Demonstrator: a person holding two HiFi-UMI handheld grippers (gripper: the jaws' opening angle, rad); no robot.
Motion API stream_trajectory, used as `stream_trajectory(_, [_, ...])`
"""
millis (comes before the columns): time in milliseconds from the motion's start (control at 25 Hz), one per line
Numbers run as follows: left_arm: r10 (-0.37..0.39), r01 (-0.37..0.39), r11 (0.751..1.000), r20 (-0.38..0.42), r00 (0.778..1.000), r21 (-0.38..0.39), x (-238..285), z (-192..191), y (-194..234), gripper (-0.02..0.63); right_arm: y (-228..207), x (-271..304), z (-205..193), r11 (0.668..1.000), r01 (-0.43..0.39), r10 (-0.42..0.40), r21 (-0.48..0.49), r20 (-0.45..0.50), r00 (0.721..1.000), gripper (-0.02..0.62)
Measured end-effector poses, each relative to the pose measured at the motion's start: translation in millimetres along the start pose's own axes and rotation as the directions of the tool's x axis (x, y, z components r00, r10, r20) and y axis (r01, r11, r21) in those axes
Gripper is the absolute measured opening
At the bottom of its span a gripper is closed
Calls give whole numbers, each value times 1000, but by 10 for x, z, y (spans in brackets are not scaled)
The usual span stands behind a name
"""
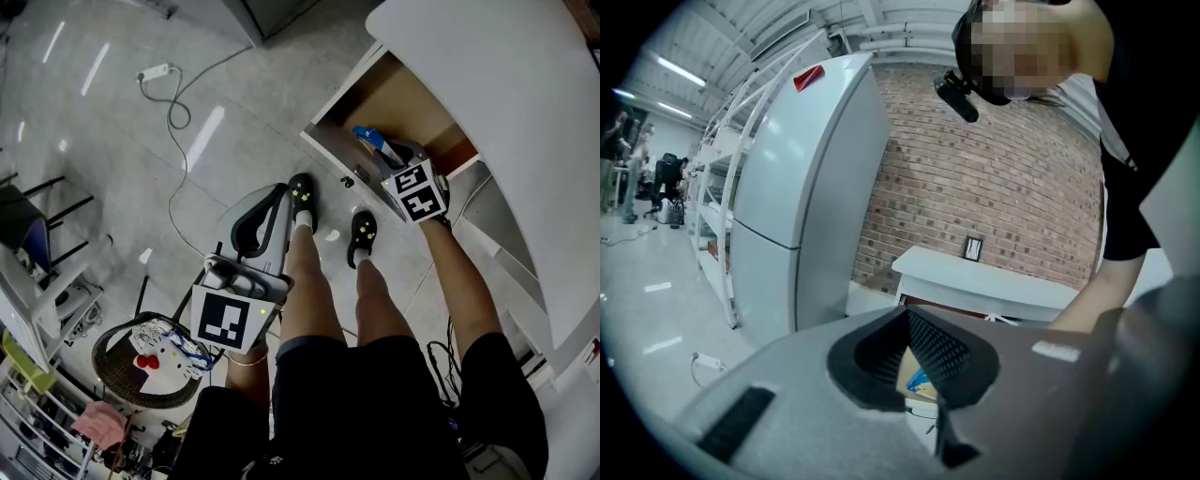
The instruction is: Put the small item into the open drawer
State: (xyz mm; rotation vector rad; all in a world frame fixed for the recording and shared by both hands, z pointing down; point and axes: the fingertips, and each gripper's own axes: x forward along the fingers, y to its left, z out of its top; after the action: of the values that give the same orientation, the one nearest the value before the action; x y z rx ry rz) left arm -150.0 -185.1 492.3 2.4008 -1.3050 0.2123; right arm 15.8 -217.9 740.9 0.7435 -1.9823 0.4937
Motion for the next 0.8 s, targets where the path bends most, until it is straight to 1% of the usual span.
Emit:
stream_trajectory(400, [14, -14, 1000, -7, 1000, -10, 37, -46, 121, -5, -9, 190, -67, 1000, -10, 10, 7, -37, 999, 100])
stream_trajectory(800, [29, -30, 999, -21, 999, -21, 18, -99, 233, -6, -5, 322, -81, 1000, -9, 9, -13, -61, 998, 100])
